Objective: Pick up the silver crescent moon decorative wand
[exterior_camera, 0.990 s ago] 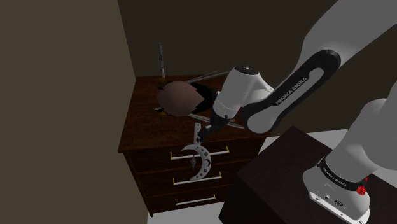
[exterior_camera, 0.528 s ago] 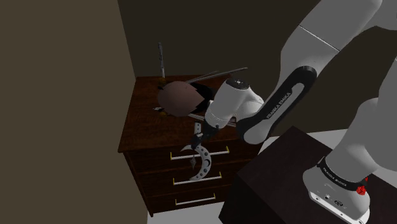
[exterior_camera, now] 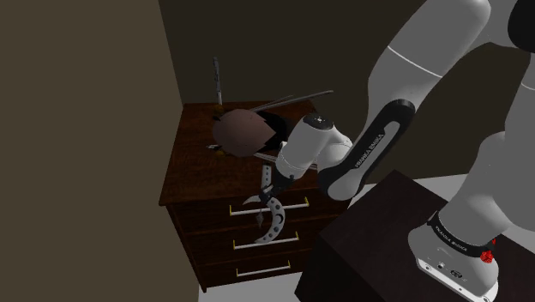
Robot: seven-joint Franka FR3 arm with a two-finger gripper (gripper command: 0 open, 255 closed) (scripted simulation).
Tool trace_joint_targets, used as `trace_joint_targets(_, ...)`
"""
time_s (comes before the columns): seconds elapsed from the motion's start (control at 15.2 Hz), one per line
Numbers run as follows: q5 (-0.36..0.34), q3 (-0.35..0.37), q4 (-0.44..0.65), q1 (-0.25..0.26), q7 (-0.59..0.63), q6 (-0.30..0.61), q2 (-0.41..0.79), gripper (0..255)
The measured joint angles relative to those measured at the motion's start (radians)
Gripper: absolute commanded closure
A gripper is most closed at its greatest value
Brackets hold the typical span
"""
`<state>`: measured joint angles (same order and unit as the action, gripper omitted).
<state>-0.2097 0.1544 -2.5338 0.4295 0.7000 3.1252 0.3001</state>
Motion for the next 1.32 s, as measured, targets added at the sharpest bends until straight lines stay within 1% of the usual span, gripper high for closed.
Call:
trace_joint_targets(0.53,0.002,0.004,-0.001,-0.001,0.001,-0.007,-0.005,255)
trace_joint_targets(0.79,0.033,0.066,-0.010,-0.051,-0.024,-0.056,-0.058,255)
trace_joint_targets(0.99,0.076,0.120,-0.018,-0.099,-0.061,-0.096,-0.105,255)
trace_joint_targets(1.32,0.155,0.180,-0.019,-0.144,-0.116,-0.163,-0.178,255)
